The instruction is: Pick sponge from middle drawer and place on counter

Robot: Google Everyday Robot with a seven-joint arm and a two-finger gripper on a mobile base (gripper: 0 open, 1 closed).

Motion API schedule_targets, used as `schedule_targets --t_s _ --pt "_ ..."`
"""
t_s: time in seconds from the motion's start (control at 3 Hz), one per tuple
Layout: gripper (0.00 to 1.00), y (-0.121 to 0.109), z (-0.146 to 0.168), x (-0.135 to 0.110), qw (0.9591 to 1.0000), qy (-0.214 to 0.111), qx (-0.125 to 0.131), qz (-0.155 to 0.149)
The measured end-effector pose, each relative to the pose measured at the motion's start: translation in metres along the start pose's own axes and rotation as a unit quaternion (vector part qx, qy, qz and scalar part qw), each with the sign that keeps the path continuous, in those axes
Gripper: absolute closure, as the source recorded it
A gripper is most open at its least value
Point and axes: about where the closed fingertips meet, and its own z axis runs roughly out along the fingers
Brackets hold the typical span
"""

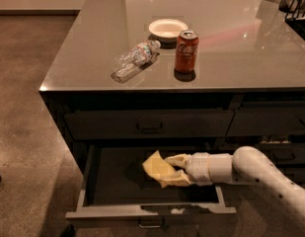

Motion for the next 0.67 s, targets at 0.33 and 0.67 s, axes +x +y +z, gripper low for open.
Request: schedule_targets --t_s 0.33,0.67 --pt "1.00 0.039 -0.035 -0.050 0.9983 0.016 -0.020 -0.053" --pt "1.00 0.050 -0.100 -0.138 0.9944 0.066 -0.004 -0.082"
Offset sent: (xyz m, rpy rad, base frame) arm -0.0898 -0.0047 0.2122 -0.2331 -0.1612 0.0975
